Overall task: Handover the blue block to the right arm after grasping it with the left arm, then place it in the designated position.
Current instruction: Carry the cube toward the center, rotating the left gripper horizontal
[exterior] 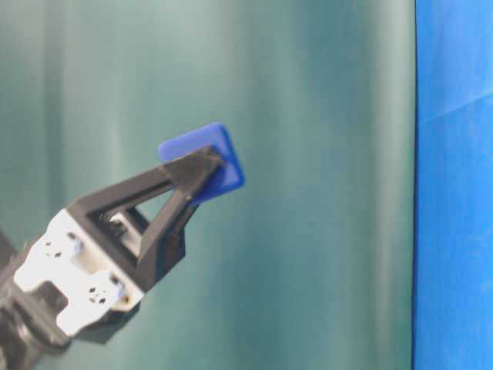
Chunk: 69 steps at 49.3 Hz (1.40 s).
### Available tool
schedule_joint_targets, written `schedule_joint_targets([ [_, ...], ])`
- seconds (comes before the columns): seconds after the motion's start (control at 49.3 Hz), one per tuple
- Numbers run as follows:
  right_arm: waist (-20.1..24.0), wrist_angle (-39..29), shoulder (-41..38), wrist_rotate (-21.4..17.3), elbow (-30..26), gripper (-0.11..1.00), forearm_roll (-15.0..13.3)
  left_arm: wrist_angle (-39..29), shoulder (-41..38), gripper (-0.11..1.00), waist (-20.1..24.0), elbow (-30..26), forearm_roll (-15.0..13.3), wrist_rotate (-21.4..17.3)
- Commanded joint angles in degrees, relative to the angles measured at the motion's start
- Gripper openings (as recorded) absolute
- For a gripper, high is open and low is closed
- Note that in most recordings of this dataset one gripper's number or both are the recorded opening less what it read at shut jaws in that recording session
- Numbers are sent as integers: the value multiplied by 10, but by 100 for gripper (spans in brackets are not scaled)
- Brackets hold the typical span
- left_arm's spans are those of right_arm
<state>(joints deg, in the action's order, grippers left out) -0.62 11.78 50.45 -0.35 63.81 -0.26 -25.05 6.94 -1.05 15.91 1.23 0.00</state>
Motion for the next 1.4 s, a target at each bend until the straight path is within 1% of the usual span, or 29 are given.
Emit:
schedule_joint_targets([
  [0.0,-2,5,-3,0,-17,98,0,68,40,46,-1,29,1,1],
  [0.284,-2,15,-4,0,-17,98,-1,262,90,46,-1,148,0,0],
  [0.426,-2,16,-5,1,-17,98,-1,318,96,46,-1,179,-1,0],
  [0.568,-2,16,-7,1,-17,98,-1,332,96,46,-1,185,-1,0],
  [1.076,-2,16,-10,1,-17,98,-1,334,96,46,-1,185,-2,0],
  [1.157,-2,16,-10,9,-18,98,-3,334,97,46,-1,185,-2,0],
  [1.218,-2,13,-10,18,-18,98,-15,334,97,46,-1,185,-3,0],
  [1.38,-1,7,-12,55,-19,97,-76,334,97,46,-2,185,-4,1],
])
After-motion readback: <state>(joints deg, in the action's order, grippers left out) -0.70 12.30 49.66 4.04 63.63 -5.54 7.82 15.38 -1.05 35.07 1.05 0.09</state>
